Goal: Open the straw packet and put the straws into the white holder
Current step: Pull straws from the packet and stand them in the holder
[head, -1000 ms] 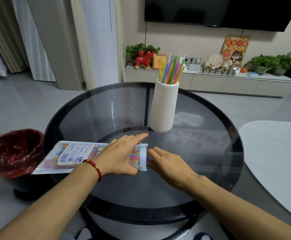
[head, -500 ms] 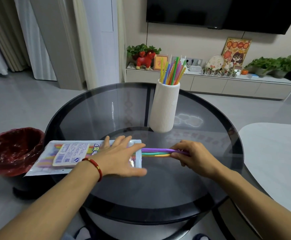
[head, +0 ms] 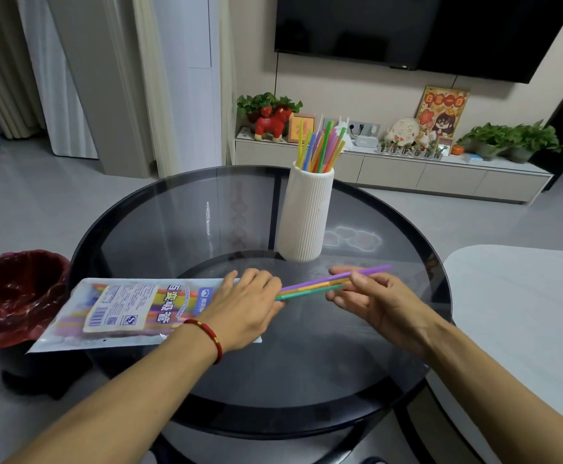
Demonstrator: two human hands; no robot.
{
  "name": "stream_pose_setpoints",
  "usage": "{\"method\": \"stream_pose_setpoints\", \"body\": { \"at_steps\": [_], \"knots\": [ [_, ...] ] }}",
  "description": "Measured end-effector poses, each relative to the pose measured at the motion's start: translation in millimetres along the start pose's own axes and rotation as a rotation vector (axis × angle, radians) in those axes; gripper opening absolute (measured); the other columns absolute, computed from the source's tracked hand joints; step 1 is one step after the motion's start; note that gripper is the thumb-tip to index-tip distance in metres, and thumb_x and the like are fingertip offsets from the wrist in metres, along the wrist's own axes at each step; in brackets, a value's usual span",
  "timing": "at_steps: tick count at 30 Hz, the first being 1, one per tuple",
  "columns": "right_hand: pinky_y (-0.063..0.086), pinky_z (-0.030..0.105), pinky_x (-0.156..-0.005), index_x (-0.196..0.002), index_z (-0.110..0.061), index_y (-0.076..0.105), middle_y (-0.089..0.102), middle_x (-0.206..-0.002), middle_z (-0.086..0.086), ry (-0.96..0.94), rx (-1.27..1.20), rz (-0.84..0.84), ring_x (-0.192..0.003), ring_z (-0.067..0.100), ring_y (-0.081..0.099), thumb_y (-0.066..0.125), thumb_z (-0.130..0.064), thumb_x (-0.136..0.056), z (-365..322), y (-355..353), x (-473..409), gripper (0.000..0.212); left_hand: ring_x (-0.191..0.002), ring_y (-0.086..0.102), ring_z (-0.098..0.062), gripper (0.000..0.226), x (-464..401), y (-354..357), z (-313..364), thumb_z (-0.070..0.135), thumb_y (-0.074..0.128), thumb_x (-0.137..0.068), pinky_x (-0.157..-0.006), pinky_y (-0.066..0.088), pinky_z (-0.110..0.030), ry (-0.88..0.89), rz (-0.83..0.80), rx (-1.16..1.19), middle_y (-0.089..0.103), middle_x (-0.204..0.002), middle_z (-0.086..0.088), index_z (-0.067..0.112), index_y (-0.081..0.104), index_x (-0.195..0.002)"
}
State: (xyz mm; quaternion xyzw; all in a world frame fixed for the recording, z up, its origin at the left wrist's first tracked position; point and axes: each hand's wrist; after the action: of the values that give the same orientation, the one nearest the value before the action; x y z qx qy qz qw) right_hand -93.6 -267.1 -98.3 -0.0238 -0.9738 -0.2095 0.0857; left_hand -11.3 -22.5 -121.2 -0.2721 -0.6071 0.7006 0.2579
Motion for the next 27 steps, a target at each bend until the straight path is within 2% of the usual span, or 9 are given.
{"method": "stream_pose_setpoints", "body": {
  "at_steps": [4, 7, 10, 14, 18, 20, 23, 25, 27],
  "knots": [
    [0.062, 0.028, -0.076, -0.116, 0.002, 0.072, 0.077, -0.096, 0.019, -0.097, 0.176, 0.033, -0.082, 0.024, 0.077, 0.076, -0.022, -0.085, 33, 32, -8, 0.039, -0.113, 0.043, -0.017, 0.016, 1, 2, 12, 0.043, 0.033, -0.105, -0.108, 0.032, -0.045, 0.028, 0.051, 0.049, 0.050, -0.117, 0.004, 0.028, 0.038, -0.103],
    [0.060, 0.024, -0.067, -0.101, 0.011, 0.073, 0.074, -0.081, 0.021, -0.225, 0.237, 0.148, -0.070, 0.021, 0.071, 0.077, -0.010, -0.090, 41, 50, -18, 0.024, -0.113, 0.045, -0.017, 0.019, 1, 1, 15, 0.043, 0.036, -0.103, -0.107, 0.033, -0.044, 0.009, 0.083, 0.086, 0.052, -0.115, 0.003, 0.024, 0.042, -0.105],
    [0.059, 0.025, -0.059, -0.100, 0.018, 0.070, 0.069, -0.078, 0.028, -0.308, 0.275, 0.266, -0.062, 0.022, 0.066, 0.076, -0.002, -0.091, 23, 46, -21, 0.023, -0.112, 0.044, -0.019, 0.016, 3, -3, 1, 0.042, 0.037, -0.103, -0.106, 0.033, -0.044, -0.040, 0.054, 0.052, 0.048, -0.111, 0.005, 0.027, 0.035, -0.098],
    [0.058, 0.024, -0.057, -0.103, 0.018, 0.069, 0.068, -0.080, 0.028, -0.245, 0.315, 0.233, -0.062, 0.022, 0.067, 0.070, -0.007, -0.096, 25, 49, -16, 0.026, -0.113, 0.043, -0.020, 0.017, 6, 6, -5, 0.041, 0.034, -0.105, -0.106, 0.033, -0.048, -0.009, 0.000, 0.033, 0.048, -0.114, 0.003, 0.025, 0.041, -0.103],
    [0.065, 0.030, -0.061, -0.094, 0.013, 0.072, 0.074, -0.086, 0.033, -0.300, 0.555, 0.210, -0.063, 0.026, 0.073, 0.066, -0.004, -0.098, 8, 59, -11, 0.019, -0.107, 0.045, -0.019, 0.022, 3, 8, -1, 0.047, 0.039, -0.102, -0.102, 0.035, -0.042, 0.010, 0.029, 0.097, 0.040, -0.103, 0.008, 0.027, 0.035, -0.096],
    [0.065, 0.028, -0.062, -0.091, 0.003, 0.076, 0.078, -0.080, 0.021, -0.360, 0.726, 0.219, -0.065, 0.025, 0.077, 0.068, -0.011, -0.098, -24, 53, -5, 0.017, -0.105, 0.047, -0.019, 0.019, 3, 10, -9, 0.044, 0.043, -0.100, -0.100, 0.036, -0.040, 0.000, 0.032, 0.125, 0.045, -0.106, 0.008, 0.025, 0.042, -0.100],
    [0.062, 0.018, -0.060, -0.085, -0.018, 0.076, 0.079, -0.069, -0.002, -0.414, 1.169, 0.228, -0.061, 0.013, 0.077, 0.071, -0.023, -0.096, -62, 41, 4, 0.013, -0.107, 0.047, -0.017, 0.015, 4, 15, -16, 0.039, 0.046, -0.099, -0.103, 0.035, -0.039, 0.020, 0.042, 0.163, 0.049, -0.111, 0.008, 0.026, 0.049, -0.106],
    [0.059, 0.014, -0.055, -0.081, -0.023, 0.073, 0.076, -0.063, -0.005, -0.404, 1.321, 0.238, -0.057, 0.007, 0.075, 0.073, -0.025, -0.095, -68, 37, 3, 0.013, -0.108, 0.046, -0.015, 0.015, 4, 17, -16, 0.039, 0.048, -0.098, -0.104, 0.034, -0.038, 0.032, 0.044, 0.163, 0.048, -0.113, 0.008, 0.027, 0.050, -0.107],
    [0.061, 0.017, -0.054, -0.079, -0.022, 0.073, 0.075, -0.062, -0.003, -0.383, 1.381, 0.259, -0.056, 0.007, 0.075, 0.074, -0.022, -0.094, -64, 36, -3, 0.015, -0.109, 0.045, -0.015, 0.016, 2, 19, -16, 0.040, 0.048, -0.098, -0.105, 0.034, -0.037, 0.035, 0.043, 0.154, 0.047, -0.115, 0.008, 0.027, 0.050, -0.107]
  ]
}}
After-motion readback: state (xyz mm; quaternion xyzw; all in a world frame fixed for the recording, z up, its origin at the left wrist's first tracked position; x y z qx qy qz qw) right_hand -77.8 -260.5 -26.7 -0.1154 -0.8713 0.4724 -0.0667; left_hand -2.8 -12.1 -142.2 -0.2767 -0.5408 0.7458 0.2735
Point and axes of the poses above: each hand's wrist, its own x-axis away from the middle knuckle, its own y-axis out of the palm, z = x × y
